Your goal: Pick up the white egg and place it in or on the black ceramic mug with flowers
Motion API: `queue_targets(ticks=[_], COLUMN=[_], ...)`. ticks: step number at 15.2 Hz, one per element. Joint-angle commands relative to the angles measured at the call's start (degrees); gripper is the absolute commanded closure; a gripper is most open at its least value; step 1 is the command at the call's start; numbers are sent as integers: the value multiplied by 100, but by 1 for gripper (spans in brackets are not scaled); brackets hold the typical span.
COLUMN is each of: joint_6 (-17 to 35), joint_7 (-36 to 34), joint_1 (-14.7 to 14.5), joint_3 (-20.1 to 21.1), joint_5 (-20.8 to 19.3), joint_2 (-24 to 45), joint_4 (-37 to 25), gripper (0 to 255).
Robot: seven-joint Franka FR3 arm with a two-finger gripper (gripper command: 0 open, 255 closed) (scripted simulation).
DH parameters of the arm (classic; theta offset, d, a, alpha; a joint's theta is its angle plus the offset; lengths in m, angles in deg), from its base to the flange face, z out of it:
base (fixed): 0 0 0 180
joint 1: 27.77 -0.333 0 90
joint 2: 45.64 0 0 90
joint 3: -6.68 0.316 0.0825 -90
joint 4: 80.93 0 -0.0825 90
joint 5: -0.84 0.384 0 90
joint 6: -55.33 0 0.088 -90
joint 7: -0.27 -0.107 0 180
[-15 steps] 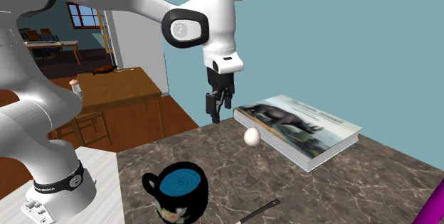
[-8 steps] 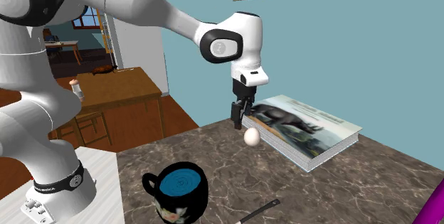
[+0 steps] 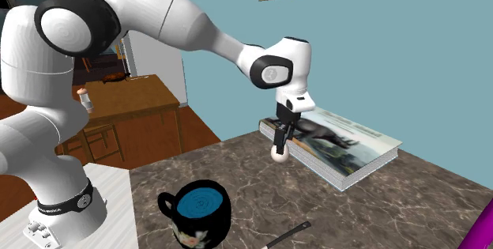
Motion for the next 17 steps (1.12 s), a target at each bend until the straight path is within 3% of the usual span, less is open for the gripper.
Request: queue_targets(ticks=[1,12,13,17], joint_6=[97,318,318,320], joint_7=[-28,-54,-54,-55], joint_1=[-22,-39,-39,-40], joint_3=[-14,-35,-35,-35], joint_5=[-32,-73,-73,-74], joint_2=[96,216,216,216], joint_4=[2,108,108,109], gripper=[0,0,255,255])
